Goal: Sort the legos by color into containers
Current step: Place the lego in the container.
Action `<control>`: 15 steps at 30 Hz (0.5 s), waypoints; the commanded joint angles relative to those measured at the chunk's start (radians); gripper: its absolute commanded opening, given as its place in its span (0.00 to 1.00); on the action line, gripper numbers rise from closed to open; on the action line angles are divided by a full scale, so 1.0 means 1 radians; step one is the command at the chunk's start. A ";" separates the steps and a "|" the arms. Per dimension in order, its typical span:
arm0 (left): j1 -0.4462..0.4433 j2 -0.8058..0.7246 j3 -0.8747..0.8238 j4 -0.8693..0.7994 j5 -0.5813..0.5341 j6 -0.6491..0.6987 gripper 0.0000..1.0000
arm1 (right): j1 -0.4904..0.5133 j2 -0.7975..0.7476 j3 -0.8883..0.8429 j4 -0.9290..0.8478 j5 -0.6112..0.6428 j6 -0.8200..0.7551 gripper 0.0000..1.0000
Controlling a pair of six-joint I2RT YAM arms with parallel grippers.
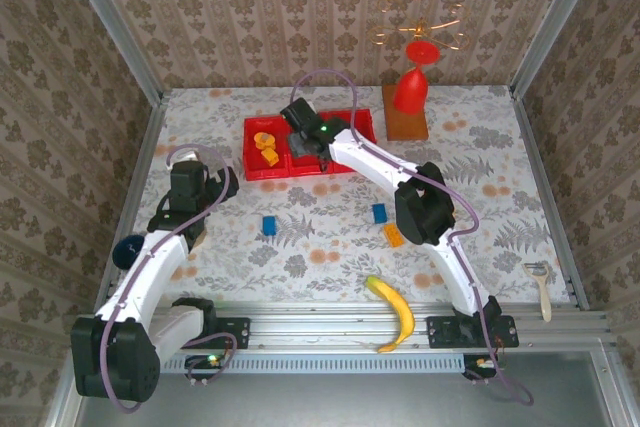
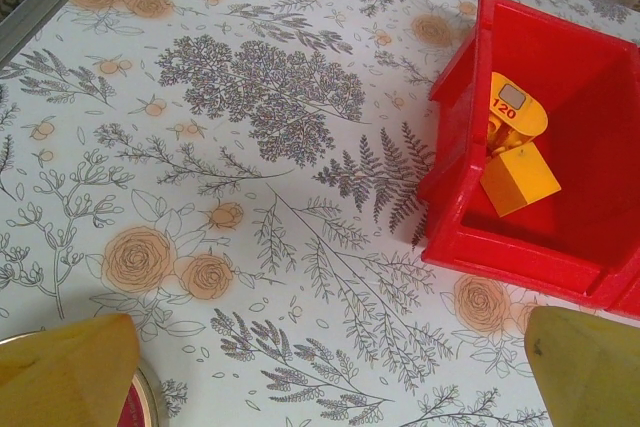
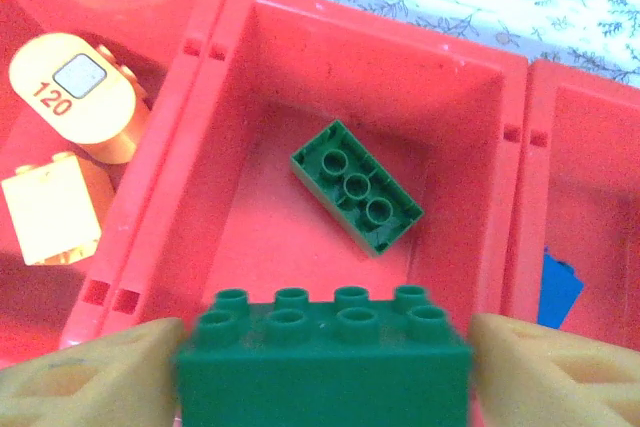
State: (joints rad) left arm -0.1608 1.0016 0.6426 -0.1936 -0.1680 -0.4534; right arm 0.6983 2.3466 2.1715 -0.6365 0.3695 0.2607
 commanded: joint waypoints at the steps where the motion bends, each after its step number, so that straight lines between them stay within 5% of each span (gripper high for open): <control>1: 0.011 0.003 0.011 0.002 0.011 -0.013 1.00 | -0.003 0.029 0.051 -0.035 0.033 -0.022 0.78; 15: 0.009 -0.016 0.022 -0.055 0.069 -0.038 1.00 | 0.008 -0.090 -0.033 -0.043 0.029 0.016 0.83</control>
State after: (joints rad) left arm -0.1608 1.0012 0.6426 -0.2008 -0.1379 -0.4595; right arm 0.6987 2.3398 2.1738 -0.6586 0.3721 0.2607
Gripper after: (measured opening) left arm 0.999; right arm 0.820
